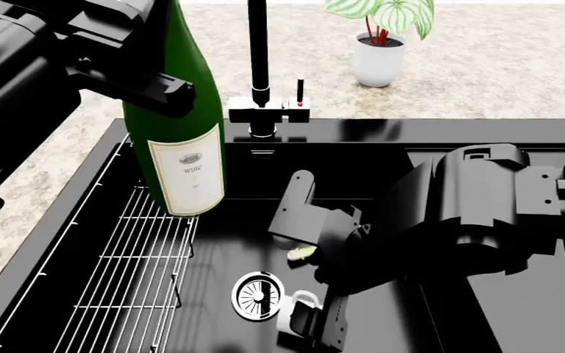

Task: Pick the mug and bottle and place them in the sink. Then turn on the water.

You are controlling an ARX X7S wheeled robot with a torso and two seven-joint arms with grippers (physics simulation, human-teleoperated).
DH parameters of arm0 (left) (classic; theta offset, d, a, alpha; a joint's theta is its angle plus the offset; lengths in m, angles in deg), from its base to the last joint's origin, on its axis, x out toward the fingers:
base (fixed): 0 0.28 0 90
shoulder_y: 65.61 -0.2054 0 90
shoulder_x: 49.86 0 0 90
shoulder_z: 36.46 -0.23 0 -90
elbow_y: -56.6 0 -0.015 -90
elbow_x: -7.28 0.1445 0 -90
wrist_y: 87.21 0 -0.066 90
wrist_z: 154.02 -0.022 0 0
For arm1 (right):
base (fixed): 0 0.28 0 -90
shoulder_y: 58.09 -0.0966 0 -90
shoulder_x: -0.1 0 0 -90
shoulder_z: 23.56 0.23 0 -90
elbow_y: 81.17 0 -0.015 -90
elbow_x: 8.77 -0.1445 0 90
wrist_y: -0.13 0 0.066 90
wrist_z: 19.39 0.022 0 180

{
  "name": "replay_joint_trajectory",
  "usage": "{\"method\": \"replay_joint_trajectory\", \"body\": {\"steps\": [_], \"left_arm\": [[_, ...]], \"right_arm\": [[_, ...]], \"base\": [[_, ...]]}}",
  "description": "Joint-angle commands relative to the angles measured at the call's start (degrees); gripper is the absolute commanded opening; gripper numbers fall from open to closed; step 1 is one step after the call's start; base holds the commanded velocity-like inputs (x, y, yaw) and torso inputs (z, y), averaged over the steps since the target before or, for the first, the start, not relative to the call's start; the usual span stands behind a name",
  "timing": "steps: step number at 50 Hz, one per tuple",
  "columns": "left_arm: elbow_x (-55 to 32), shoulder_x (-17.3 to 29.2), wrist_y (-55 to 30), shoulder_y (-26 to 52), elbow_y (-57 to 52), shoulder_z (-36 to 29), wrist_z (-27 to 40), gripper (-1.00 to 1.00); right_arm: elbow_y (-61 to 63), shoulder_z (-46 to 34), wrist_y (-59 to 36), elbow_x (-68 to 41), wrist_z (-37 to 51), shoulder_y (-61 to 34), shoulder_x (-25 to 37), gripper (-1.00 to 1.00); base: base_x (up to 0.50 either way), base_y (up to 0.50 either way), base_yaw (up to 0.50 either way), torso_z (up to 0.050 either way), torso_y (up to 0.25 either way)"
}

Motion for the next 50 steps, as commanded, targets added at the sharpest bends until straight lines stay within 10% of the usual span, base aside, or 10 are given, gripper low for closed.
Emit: {"method": "replay_joint_trajectory", "body": {"steps": [1,50], "left_arm": [[0.6,0.1,0.4,0.5,0.3,1.3,0.3,-1.0],[3.8,-5.6,2.5,-5.5,1.8,-0.4,-0.5,-1.0]], "right_arm": [[-0.4,1.4,1.1,0.0,0.0,-0.6,1.7,1.0],[3.7,15.5,5.1,-6.5,2.8,-18.9,28.1,1.0]], "base": [[0.04,0.0,0.01,0.0,0.0],[0.05,0.0,0.0,0.0,0.001]]}}
